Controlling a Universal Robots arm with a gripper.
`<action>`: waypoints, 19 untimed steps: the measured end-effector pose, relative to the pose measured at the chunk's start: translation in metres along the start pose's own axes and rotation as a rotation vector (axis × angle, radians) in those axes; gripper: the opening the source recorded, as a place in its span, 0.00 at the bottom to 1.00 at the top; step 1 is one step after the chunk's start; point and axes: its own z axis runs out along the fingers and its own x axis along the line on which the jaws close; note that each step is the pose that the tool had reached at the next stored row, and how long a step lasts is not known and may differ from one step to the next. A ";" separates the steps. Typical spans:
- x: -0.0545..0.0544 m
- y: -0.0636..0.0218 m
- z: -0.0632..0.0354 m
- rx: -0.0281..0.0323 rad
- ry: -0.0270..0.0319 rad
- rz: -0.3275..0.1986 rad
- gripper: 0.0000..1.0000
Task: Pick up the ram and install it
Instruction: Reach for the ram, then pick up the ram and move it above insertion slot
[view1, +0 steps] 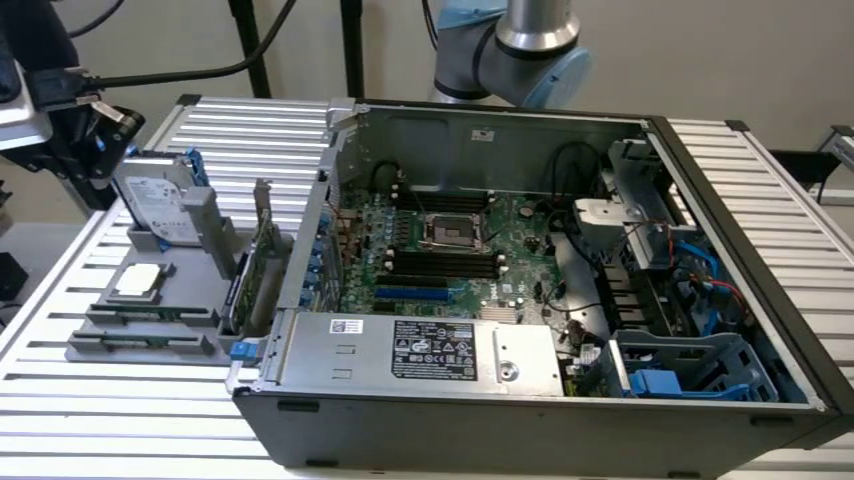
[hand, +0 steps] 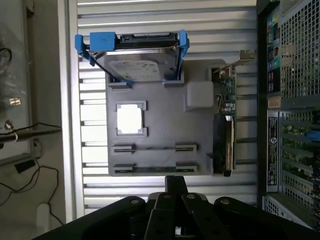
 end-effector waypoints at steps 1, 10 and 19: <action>0.000 -0.0002 0.0001 0.0004 0.0007 -0.011 0.11; 0.002 -0.0012 0.0013 0.0019 0.0022 -0.067 0.11; 0.002 -0.0012 0.0013 0.0019 0.0023 -0.067 0.11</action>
